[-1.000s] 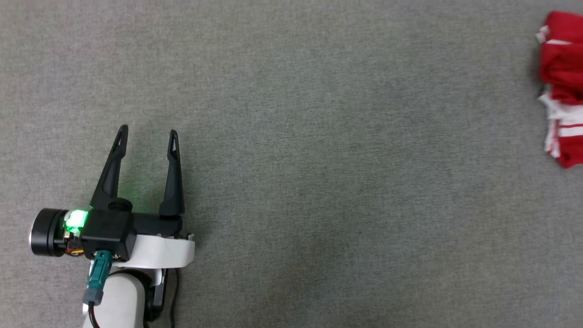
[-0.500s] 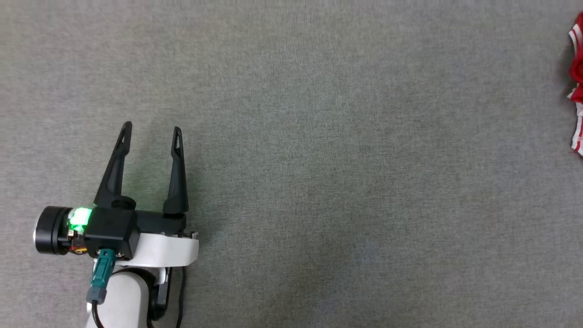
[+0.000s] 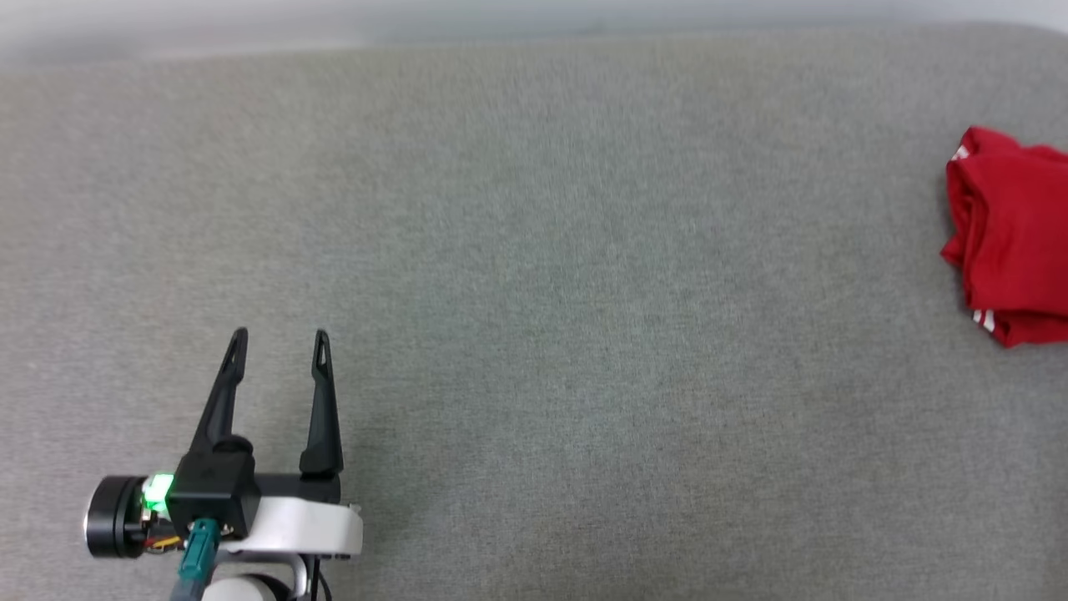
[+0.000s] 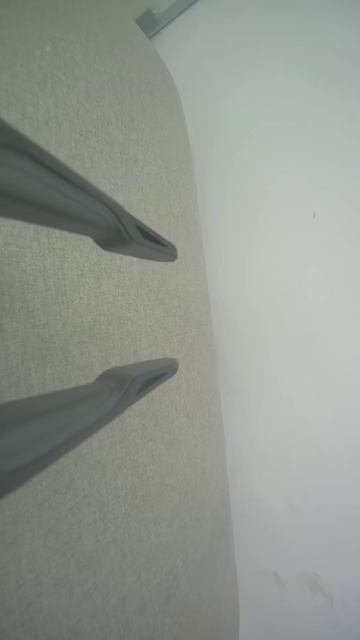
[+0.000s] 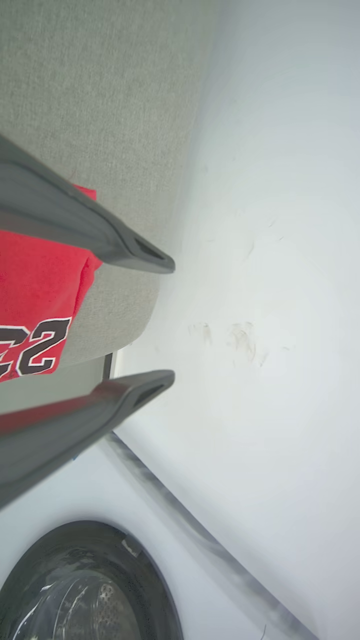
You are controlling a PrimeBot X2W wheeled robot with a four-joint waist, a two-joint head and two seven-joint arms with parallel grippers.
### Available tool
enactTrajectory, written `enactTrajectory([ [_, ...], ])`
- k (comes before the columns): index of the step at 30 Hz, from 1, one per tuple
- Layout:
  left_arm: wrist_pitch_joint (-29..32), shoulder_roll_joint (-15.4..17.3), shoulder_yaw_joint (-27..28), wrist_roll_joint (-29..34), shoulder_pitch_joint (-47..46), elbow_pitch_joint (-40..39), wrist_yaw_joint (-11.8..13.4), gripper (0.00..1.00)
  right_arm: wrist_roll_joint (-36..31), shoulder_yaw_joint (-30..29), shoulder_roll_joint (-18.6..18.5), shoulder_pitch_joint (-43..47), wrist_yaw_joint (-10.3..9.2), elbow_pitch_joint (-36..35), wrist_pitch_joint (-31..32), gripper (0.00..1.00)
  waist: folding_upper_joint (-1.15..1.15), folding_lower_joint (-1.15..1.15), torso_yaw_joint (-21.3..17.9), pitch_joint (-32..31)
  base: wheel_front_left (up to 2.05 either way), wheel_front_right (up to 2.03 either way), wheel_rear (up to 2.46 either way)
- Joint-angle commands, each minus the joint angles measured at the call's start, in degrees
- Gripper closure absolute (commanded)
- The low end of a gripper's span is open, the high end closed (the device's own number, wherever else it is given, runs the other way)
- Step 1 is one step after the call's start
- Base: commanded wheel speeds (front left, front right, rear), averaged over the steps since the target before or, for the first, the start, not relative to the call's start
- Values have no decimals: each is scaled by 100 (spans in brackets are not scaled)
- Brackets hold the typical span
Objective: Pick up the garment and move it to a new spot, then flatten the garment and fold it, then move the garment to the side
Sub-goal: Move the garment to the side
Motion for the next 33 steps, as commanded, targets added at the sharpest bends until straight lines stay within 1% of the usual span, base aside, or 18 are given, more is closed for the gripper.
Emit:
enactTrajectory([
  [1,-15,-20,44,-29,138,30,30,0,-89,-21,227,197,-9,-280,-259,0,0,0,72,-329,0,0,0],
  [5,-15,-38,87,-36,296,116,7,0,-221,-55,725,544,-9,-897,-762,0,0,0,155,-582,0,0,0],
  [10,-15,-52,118,-52,402,229,-41,0,-404,17,1312,1049,-9,-1478,-1260,0,0,0,278,-841,0,0,0],
  [14,-14,-76,122,-53,489,334,-81,0,-649,61,1826,1493,-9,-1811,-1473,0,0,0,380,-1022,0,0,0],
  [19,-14,-104,125,-54,600,458,-114,0,-767,191,2392,2074,-9,-2021,-1571,0,0,0,476,-1254,0,0,0],
  [20,-14,-104,125,-54,600,458,-114,0,-767,191,2392,2074,-9,-2021,-1571,0,0,0,476,-1254,0,0,0],
  [25,-15,-124,115,-28,716,534,-140,0,-773,392,2698,2567,-9,-2004,-1520,0,0,0,499,-1416,0,0,0],
  [33,-15,-135,76,4,812,626,-197,0,-645,506,2921,3116,-9,-1772,-1628,0,0,0,558,-1592,0,0,0],
])
